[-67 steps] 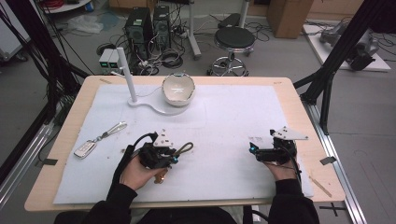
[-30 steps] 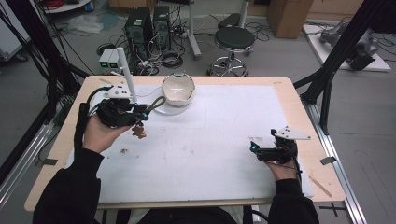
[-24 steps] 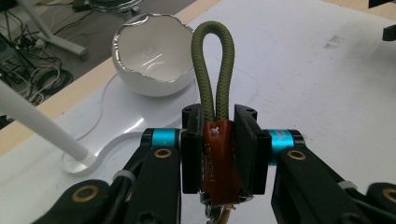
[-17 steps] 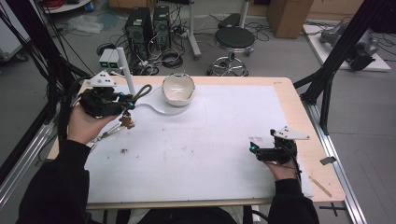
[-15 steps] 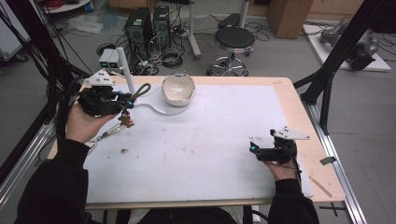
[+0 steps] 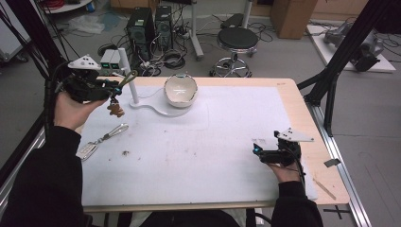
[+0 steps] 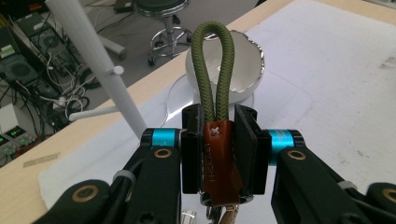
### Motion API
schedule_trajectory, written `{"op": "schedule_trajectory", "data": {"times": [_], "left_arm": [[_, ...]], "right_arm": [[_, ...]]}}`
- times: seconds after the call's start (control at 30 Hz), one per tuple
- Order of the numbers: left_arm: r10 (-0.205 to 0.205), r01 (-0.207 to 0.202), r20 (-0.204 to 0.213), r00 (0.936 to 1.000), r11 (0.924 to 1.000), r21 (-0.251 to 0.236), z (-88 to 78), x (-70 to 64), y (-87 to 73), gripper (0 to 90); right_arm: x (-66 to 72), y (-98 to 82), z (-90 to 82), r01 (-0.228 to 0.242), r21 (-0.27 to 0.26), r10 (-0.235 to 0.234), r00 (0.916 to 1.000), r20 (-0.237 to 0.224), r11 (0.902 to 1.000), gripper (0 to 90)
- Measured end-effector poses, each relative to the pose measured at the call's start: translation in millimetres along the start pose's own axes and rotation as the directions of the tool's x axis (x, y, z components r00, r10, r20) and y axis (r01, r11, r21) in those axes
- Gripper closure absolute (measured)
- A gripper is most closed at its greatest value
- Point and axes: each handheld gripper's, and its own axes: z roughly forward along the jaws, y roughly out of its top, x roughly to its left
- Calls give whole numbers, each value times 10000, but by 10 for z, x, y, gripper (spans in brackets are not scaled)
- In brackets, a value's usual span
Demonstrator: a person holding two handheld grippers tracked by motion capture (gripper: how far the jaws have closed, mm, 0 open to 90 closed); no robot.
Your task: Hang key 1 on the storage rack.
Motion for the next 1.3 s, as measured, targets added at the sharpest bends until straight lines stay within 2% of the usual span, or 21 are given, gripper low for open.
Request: {"op": "schedule_trajectory", "data": {"times": [0.1, 0.13, 0.3, 0.37, 0.43, 0.47, 0.57, 0.6, 0.63, 0.7, 0.83, 1.0, 1.13, 1.3], "left_arm": [[-130, 130, -108, 9999, 9999, -21, 29, 66, -10, 731], [-257, 257, -268, 9993, 9997, 6, 44, 118, -26, 731], [-387, 394, -657, 9971, 9992, 90, 67, 153, -36, 732], [-518, 524, -964, 9940, 9986, 45, 67, 166, -31, 731], [-566, 576, -1043, 9929, 9983, 72, 70, 171, -31, 731], [-660, 678, -1261, 9898, 9976, 103, 81, 187, -30, 732], [-783, 801, -1333, 9880, 9968, 78, 91, 220, -34, 731], [-960, 971, -1397, 9855, 9953, 11, 103, 257, -40, 731], [-960, 971, -1397, 9855, 9953, 11, 103, 257, -40, 732], [-1117, 1148, -1553, 9815, 9933, 111, 143, 308, -59, 732], [-1128, 1178, -1489, 9824, 9927, 251, 186, 349, -81, 731], [-1054, 1161, -1757, 9788, 9919, 516, 297, 348, -80, 731], [-643, 808, -2174, 9740, 9944, 680, 333, 330, -87, 730], [-382, 610, -2319, 9720, 9939, 916, 424, 309, -92, 730]], "right_arm": [[-1, 0, 1, -15, 5, 15, 10000, 8, 10000, 6], [2, -1, 2, -30, 29, 30, 10000, 2, 10000, 6], [-8, 0, 13, 15, 21, -15, 10000, 41, 10000, 6], [-15, 1, 10, 17, -15, -17, 10000, 68, 10000, 6], [-11, 1, 5, -19, -31, 19, 10000, 69, 10000, 6], [-8, 2, 3, -59, -34, 59, 10000, 65, 10000, 6], [-14, 1, -1, -39, -37, 39, 10000, 43, 10000, 6], [-13, 2, -3, -51, -60, 51, 10000, 65, 10000, 6], [-13, 2, -3, -51, -60, 51, 10000, 65, 10000, 6], [-7, 4, -10, 30, -92, -29, 9999, 97, 10000, 6], [12, 10, -16, 121, -136, -119, 9999, 103, 9998, 6], [14, 7, -9, 119, -54, -118, 9998, 140, 9999, 6], [17, -3, -10, 66, -15, -66, 9999, 114, 10000, 6], [24, -6, 3, 174, 31, -174, 9998, 87, 9998, 6]]}}
